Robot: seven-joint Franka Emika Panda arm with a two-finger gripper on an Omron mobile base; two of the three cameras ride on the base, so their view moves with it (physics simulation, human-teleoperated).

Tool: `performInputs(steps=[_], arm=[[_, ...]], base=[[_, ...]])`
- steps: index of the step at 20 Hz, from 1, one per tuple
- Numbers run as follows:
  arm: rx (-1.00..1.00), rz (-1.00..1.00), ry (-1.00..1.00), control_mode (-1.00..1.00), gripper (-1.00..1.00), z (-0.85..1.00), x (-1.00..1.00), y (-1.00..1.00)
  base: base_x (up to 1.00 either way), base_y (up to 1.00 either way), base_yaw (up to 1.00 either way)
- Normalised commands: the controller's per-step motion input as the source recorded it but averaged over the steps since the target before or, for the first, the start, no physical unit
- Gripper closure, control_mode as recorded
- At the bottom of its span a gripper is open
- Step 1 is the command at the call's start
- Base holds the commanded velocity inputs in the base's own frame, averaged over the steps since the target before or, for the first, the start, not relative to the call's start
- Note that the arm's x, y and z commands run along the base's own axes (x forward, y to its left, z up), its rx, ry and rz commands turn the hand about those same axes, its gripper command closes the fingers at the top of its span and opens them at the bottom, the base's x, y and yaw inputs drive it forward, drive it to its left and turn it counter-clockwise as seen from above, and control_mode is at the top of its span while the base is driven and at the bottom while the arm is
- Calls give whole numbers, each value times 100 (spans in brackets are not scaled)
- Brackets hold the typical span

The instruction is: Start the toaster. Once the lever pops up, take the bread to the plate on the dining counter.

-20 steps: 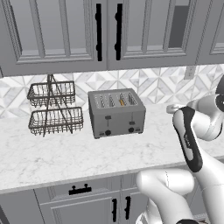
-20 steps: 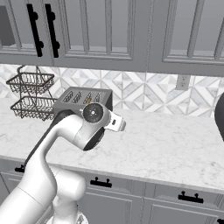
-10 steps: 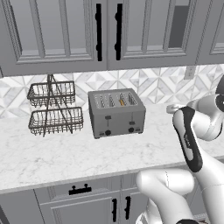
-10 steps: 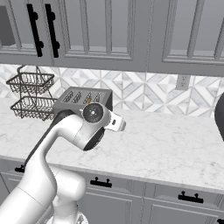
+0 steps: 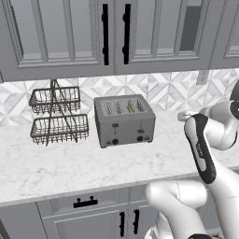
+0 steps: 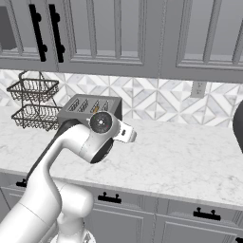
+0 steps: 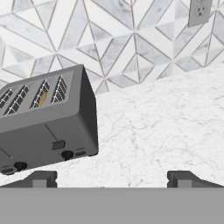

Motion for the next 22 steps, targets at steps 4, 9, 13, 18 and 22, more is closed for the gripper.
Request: performInputs(steps=[4,9,13,18,22], arm=[[0,0,0,-100,-100,0,0,0],[0,0,0,-100,-100,0,0,0],[0,0,0,-100,-100,0,0,0],[0,0,0,-100,-100,0,0,0],[0,0,0,-100,-100,0,0,0]], base=[[0,0,0],[0,0,0],[0,0,0],[0,0,0],[0,0,0]])
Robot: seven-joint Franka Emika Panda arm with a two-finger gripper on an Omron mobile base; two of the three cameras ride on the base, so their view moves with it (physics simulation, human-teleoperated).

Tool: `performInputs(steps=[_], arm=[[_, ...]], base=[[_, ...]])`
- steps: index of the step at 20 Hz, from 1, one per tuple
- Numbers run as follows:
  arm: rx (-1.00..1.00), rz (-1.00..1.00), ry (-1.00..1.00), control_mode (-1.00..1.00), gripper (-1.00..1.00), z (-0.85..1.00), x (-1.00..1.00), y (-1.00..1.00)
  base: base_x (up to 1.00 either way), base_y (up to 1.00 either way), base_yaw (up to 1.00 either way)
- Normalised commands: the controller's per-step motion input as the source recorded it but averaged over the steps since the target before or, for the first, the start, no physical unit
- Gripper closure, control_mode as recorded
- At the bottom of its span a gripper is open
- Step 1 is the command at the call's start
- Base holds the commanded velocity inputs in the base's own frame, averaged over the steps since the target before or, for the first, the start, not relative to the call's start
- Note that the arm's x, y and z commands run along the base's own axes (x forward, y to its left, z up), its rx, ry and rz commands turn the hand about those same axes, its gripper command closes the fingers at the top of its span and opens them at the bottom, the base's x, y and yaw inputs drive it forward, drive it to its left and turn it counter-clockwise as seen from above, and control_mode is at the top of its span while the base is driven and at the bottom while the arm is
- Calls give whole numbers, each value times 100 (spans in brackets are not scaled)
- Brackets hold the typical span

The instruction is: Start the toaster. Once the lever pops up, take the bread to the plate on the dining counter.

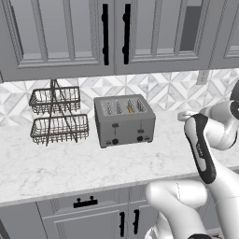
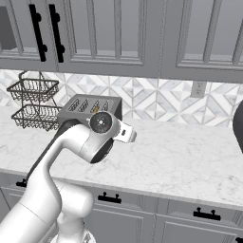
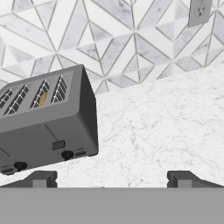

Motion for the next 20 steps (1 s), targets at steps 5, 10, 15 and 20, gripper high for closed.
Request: performInputs(steps=[5,10,15,20], arm=[[0,0,0,-100,-100,0,0,0],[0,0,0,-100,-100,0,0,0],[0,0,0,-100,-100,0,0,0],[0,0,0,-100,-100,0,0,0]], base=[[0,0,0],[0,0,0],[0,0,0],[0,0,0]])
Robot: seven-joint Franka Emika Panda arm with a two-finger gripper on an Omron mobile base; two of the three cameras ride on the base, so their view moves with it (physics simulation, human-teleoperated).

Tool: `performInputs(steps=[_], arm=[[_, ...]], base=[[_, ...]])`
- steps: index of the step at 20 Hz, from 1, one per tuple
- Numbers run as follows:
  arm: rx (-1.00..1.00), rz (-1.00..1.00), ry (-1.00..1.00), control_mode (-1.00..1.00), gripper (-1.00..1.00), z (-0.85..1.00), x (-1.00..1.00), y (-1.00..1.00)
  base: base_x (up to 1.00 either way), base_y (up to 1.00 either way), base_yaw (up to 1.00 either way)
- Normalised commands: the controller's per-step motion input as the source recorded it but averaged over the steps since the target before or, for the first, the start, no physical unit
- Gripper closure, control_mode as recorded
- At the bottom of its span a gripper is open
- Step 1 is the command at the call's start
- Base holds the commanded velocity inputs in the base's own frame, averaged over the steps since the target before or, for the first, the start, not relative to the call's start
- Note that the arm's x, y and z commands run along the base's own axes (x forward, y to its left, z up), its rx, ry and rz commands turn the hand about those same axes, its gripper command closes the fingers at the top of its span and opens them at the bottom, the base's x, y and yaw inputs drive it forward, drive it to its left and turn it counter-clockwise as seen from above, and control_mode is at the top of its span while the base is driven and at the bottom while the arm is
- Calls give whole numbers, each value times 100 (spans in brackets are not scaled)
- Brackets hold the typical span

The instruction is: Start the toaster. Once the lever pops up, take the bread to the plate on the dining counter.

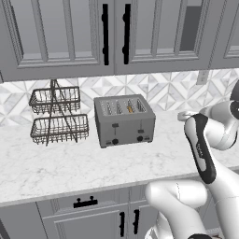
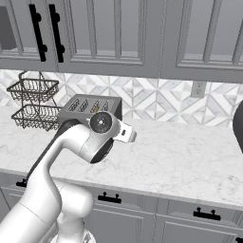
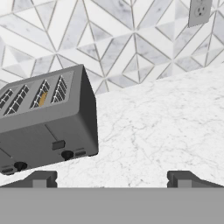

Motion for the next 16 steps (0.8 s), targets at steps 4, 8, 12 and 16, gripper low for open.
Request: performInputs(steps=[4,8,12,16], arm=[[0,0,0,-100,-100,0,0,0],[0,0,0,-100,-100,0,0,0],[0,0,0,-100,-100,0,0,0],[0,0,0,-100,-100,0,0,0]], base=[[0,0,0],[0,0,0],[0,0,0],[0,0,0]])
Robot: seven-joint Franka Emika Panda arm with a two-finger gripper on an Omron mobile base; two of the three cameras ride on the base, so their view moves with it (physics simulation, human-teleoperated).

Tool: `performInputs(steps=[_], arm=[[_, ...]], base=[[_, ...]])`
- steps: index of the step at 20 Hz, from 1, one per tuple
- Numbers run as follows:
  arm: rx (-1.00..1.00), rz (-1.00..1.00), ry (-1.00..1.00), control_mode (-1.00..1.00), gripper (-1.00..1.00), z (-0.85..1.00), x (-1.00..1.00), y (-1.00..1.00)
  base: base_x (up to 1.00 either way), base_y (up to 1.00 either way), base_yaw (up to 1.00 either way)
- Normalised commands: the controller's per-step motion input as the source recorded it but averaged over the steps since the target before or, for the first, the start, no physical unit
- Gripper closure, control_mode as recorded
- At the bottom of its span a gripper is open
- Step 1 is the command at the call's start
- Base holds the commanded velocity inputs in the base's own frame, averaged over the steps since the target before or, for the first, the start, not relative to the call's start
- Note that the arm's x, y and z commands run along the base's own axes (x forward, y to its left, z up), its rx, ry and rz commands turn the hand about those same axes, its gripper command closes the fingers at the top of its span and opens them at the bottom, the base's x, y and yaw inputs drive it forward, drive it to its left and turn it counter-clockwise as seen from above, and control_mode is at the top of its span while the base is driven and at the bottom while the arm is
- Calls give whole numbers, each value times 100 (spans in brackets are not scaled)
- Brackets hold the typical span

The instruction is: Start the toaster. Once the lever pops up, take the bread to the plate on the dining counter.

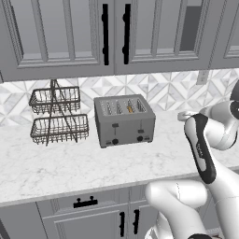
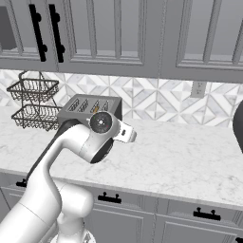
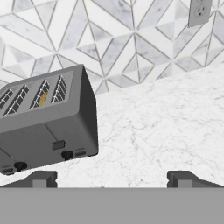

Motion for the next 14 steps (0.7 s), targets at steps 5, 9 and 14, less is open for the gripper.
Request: performInputs(steps=[5,9,14], arm=[[0,0,0,-100,-100,0,0,0],[0,0,0,-100,-100,0,0,0],[0,0,0,-100,-100,0,0,0]], base=[[0,0,0],[0,0,0],[0,0,0]])
